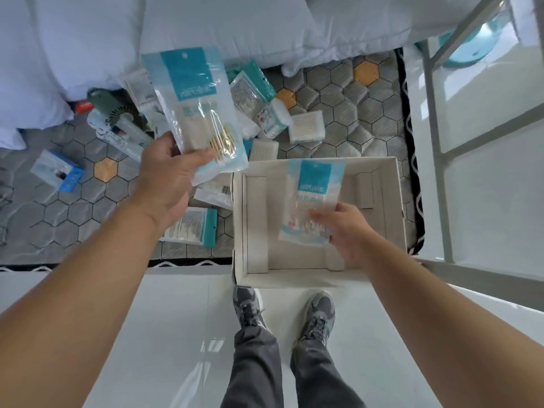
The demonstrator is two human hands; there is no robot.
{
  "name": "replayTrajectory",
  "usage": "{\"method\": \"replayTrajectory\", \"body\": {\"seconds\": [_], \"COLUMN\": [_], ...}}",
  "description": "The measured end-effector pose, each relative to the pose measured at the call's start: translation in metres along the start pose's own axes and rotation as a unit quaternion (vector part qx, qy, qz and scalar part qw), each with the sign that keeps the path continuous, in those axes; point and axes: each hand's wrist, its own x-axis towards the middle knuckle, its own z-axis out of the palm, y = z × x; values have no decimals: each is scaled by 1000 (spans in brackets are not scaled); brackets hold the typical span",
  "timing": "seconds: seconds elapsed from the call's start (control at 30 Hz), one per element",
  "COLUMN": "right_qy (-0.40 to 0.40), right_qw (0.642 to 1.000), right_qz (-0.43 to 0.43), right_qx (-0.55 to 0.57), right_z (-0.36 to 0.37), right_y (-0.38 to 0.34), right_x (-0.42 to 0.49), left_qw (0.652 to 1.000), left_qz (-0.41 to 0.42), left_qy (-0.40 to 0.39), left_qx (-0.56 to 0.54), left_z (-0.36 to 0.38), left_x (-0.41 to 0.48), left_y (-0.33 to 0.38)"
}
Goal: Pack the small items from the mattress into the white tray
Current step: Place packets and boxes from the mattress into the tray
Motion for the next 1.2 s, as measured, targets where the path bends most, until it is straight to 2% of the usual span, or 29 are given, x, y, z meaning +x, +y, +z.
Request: {"method": "replayTrajectory", "body": {"seconds": [0.1, 0.2, 0.37, 0.47, 0.57, 0.63, 0.73, 0.8, 0.83, 0.87, 0.9, 0.97, 1.0, 1.03, 1.1, 1.2], "right_qy": [39, 55, 61, 60, -45, -96, -87, -95, -111, -121, -111, -27, 17, 33, -12, -69], "right_qw": [990, 956, 820, 758, 695, 645, 618, 623, 636, 664, 713, 833, 874, 900, 935, 947], "right_qz": [14, -17, -109, -153, -261, -249, -207, -194, -185, -177, -173, -179, -186, -196, -195, -194], "right_qx": [-134, -289, -558, -631, -668, -716, -754, -752, -741, -716, -670, -524, -448, -388, -296, -246], "right_z": [-6, -8, -5, -5, -3, -2, -1, -1, -1, -2, -5, -13, -19, -24, -30, -31], "right_y": [30, 47, 40, 38, 46, 48, 44, 43, 43, 42, 40, 32, 26, 19, 8, 0], "right_x": [13, 17, 7, 9, 11, 8, 2, 0, 1, 3, 5, 8, 8, 8, 4, 1], "left_qw": [999, 995, 992, 989, 968, 942, 911, 889, 877, 861, 844, 812, 798, 787, 765, 740], "left_qz": [-40, -72, -94, -95, -44, -10, -5, -4, -4, -1, 7, 27, 34, 38, 36, 25], "left_qy": [-33, -65, -48, -38, -53, -80, -111, -128, -136, -148, -161, -188, -201, -215, -251, -297], "left_qx": [5, 35, 72, 110, 243, 327, 397, 439, 462, 486, 511, 552, 567, 577, 592, 603], "left_z": [9, 18, 27, 27, 25, 27, 32, 36, 38, 41, 44, 51, 55, 59, 70, 87], "left_x": [-24, -47, -67, -69, -69, -67, -61, -55, -52, -49, -45, -37, -32, -27, -17, -4], "left_y": [-8, -25, -53, -58, -56, -53, -49, -48, -48, -48, -47, -42, -39, -36, -27, -21]}}
